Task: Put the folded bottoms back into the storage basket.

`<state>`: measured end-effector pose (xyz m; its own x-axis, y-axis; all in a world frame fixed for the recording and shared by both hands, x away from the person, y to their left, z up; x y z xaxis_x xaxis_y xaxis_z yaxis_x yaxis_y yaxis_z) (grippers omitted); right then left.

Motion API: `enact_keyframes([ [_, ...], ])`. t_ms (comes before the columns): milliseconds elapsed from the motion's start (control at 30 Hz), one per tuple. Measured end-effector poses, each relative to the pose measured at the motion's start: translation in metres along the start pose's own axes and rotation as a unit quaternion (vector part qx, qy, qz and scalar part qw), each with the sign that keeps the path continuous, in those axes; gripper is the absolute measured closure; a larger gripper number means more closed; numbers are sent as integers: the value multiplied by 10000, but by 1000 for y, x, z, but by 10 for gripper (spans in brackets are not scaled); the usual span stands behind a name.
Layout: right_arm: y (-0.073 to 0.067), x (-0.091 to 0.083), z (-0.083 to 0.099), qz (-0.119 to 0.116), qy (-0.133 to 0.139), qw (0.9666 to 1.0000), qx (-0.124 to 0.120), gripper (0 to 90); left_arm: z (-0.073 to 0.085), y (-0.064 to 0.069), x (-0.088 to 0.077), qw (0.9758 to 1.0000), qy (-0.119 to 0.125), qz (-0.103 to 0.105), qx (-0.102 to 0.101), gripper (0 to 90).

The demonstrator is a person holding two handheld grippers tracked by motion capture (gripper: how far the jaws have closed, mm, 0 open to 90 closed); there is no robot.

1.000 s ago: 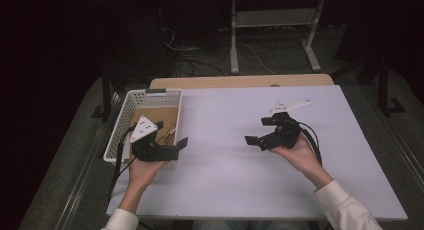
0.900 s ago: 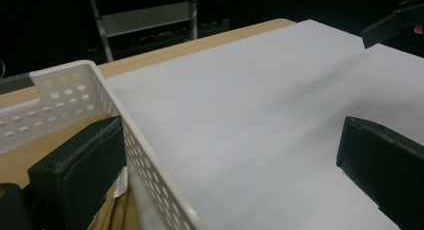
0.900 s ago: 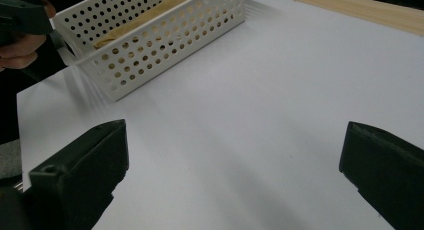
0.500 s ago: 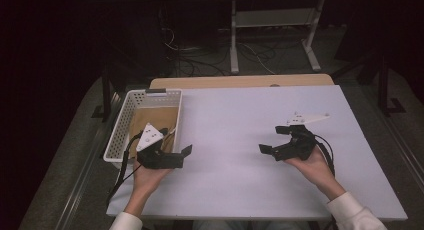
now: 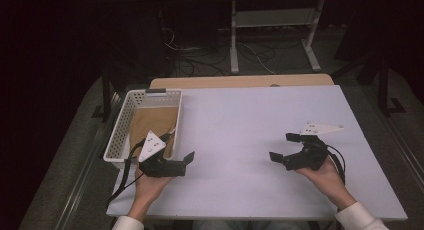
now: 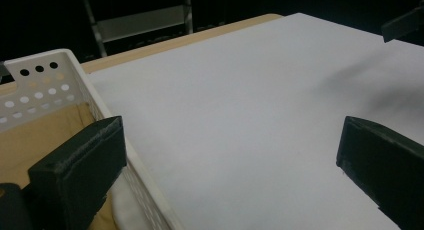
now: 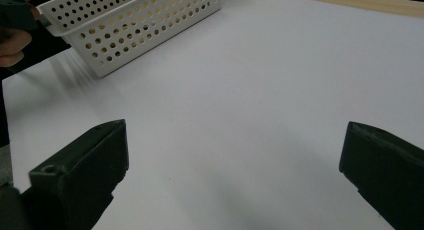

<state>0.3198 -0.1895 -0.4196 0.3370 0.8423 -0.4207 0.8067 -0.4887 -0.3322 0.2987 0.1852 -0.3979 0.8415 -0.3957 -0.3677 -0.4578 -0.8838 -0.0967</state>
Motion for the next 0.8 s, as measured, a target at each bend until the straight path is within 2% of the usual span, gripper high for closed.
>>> enact_keyframes([
  [167,-3,-6,13,30,-73,10000,-40,0,3,6,-3,10000,28,52,71,4],
  [300,-5,-11,22,112,-81,9999,-103,0,6,10,-5,9999,75,-15,130,4],
  [600,-5,-27,42,284,-57,9995,-155,0,15,23,-9,9991,-48,225,369,4],
  [733,-5,-34,52,313,-97,9994,-87,0,18,27,-8,9981,-131,424,431,4],
  [800,-4,-37,55,313,-113,9994,-52,0,21,30,-6,9969,-212,545,533,4],
])
Point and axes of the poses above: each handheld gripper's, and its own axes: x roughly forward along the jaws, z roughly out of its underside, y roughly to its right, the point moved 4 cm from there along x, roughly forward along the jaws, and after that the axes turned 13 degrees about -z, right-handed, at the moved point
